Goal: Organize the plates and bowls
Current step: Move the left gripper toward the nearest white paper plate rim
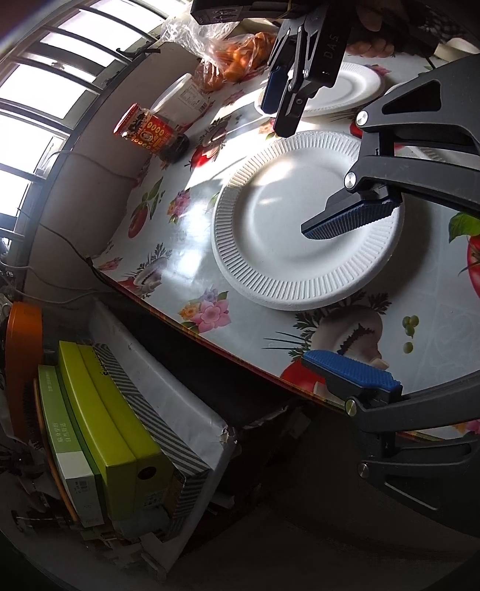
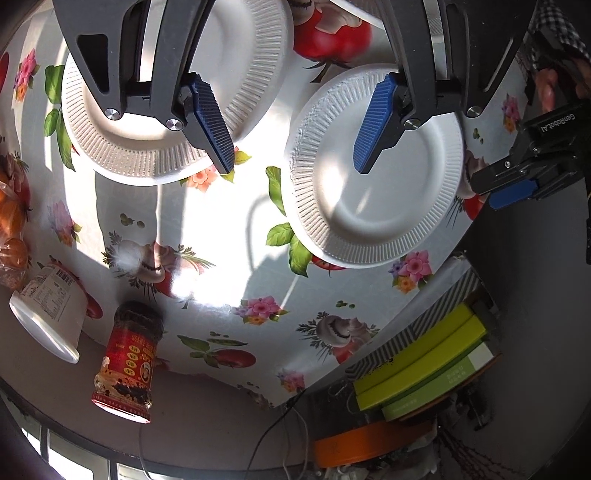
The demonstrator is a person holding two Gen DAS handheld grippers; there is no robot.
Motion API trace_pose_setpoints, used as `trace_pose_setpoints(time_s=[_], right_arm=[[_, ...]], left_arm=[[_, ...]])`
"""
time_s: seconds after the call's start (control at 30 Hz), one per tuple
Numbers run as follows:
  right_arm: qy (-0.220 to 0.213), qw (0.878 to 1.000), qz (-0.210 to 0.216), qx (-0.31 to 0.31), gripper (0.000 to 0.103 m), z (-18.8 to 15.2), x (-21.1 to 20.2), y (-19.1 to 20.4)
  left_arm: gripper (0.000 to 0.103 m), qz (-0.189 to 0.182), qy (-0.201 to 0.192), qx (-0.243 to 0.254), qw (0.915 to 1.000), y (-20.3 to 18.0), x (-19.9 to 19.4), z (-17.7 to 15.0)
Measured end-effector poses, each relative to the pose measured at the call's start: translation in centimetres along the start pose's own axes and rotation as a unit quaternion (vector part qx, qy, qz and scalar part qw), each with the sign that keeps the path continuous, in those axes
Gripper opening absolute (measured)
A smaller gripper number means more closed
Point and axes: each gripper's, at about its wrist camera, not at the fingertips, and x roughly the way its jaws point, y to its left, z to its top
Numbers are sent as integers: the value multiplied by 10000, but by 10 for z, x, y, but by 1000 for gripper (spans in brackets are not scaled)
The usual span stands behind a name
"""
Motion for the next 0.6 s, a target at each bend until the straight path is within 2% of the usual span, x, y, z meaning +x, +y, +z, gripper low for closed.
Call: trace_pose_setpoints(time_s=[0.47, 0.57, 0.6], right_arm=[[178, 9998, 86, 49, 54, 1, 14, -3], [253, 9996, 90, 16, 48, 1, 18, -1], [269, 9996, 91, 28, 46, 1, 19, 0]], left_arm=[[63, -111, 168, -138, 9997, 3, 12, -2], [48, -137, 234, -161, 9995, 4, 15, -3], [46, -165, 263, -197, 9993, 5, 16, -3]])
